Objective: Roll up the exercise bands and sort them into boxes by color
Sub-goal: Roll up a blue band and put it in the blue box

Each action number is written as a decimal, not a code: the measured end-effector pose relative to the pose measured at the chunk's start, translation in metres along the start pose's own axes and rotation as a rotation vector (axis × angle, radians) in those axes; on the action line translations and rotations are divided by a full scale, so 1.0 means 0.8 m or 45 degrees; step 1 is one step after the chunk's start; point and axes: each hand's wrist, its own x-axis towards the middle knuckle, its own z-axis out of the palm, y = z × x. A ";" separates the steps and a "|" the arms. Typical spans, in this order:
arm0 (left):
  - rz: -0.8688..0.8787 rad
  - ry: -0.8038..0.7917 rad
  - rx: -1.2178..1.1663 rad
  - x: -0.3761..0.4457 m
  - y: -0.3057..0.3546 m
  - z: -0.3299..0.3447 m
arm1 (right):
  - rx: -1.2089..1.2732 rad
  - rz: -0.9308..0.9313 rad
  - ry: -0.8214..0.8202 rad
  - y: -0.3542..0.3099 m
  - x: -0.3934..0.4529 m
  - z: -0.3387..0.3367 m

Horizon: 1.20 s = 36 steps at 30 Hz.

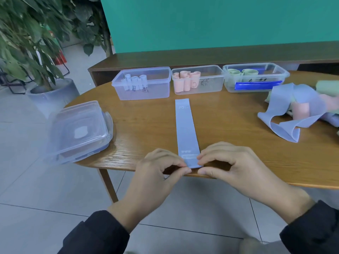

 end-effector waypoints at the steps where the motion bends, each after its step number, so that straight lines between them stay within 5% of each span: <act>1: 0.018 -0.005 0.014 0.001 0.003 0.004 | -0.005 0.004 -0.002 0.002 0.000 -0.001; 15: -0.072 -0.137 0.037 0.006 0.000 -0.002 | -0.034 0.119 -0.157 -0.007 0.005 -0.009; 26: -0.317 -0.270 0.204 0.033 0.007 -0.009 | 0.068 0.567 -0.249 -0.010 0.025 -0.012; 36: -0.013 -0.340 0.176 0.028 0.000 -0.003 | 0.086 0.302 -0.319 -0.008 0.018 -0.012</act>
